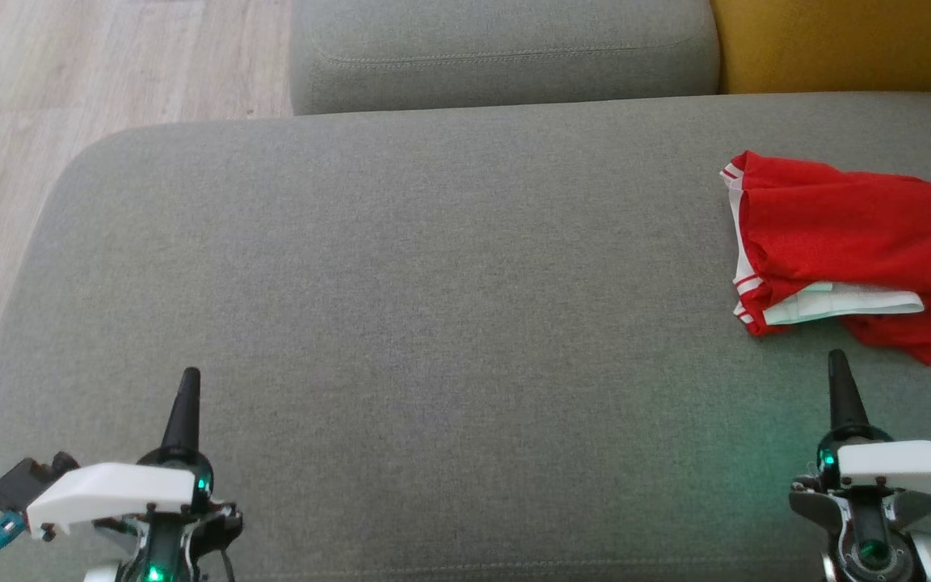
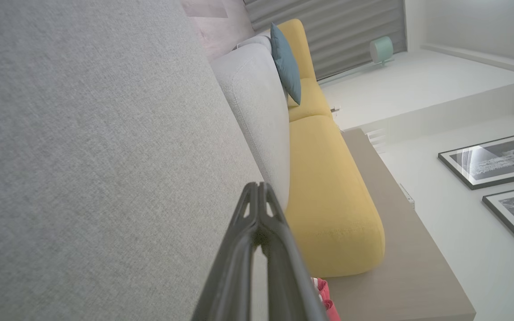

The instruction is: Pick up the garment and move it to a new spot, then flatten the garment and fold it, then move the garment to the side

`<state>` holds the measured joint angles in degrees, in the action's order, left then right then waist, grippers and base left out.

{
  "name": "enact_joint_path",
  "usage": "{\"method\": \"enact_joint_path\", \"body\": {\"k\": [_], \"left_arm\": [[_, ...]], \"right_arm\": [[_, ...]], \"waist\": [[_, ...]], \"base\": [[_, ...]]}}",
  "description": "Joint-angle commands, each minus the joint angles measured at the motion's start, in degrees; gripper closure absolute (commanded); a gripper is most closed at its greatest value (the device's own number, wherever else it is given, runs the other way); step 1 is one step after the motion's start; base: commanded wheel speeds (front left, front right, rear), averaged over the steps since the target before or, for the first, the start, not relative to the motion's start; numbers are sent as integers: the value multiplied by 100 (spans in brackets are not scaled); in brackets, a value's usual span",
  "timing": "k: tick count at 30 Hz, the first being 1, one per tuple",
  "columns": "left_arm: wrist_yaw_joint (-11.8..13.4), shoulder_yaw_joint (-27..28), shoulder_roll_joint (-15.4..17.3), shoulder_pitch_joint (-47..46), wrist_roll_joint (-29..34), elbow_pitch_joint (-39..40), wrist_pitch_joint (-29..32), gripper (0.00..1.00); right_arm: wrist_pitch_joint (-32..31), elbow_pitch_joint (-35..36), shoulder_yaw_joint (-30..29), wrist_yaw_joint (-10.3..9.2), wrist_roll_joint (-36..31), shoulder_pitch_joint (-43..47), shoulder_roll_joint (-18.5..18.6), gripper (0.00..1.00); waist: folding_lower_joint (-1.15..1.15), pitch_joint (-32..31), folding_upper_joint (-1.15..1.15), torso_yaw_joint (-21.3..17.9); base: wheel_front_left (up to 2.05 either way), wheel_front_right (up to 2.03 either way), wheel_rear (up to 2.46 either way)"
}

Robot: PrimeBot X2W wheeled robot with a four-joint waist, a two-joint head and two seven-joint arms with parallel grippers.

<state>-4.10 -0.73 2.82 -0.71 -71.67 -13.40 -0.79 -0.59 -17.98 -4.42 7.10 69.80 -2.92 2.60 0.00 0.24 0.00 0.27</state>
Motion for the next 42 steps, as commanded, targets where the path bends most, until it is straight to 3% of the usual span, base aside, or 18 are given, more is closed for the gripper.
{"method": "enact_joint_path", "body": {"k": [1,33,42], "left_arm": [[-84,217,106,-361,-210,141,64,100],[-332,572,111,-532,-2123,-55,599,100],[-338,596,100,-537,-2157,-61,624,100]], "right_arm": [[-62,241,40,29,221,-289,31,100],[-576,392,-202,38,2190,-325,34,100],[-589,396,-209,39,2237,-326,33,100]], "waist": [[0,0,0,-2],[0,-6,0,-26],[0,-7,0,-27]], "base": [[0,0,0],[0,0,0],[0,0,0]]}}
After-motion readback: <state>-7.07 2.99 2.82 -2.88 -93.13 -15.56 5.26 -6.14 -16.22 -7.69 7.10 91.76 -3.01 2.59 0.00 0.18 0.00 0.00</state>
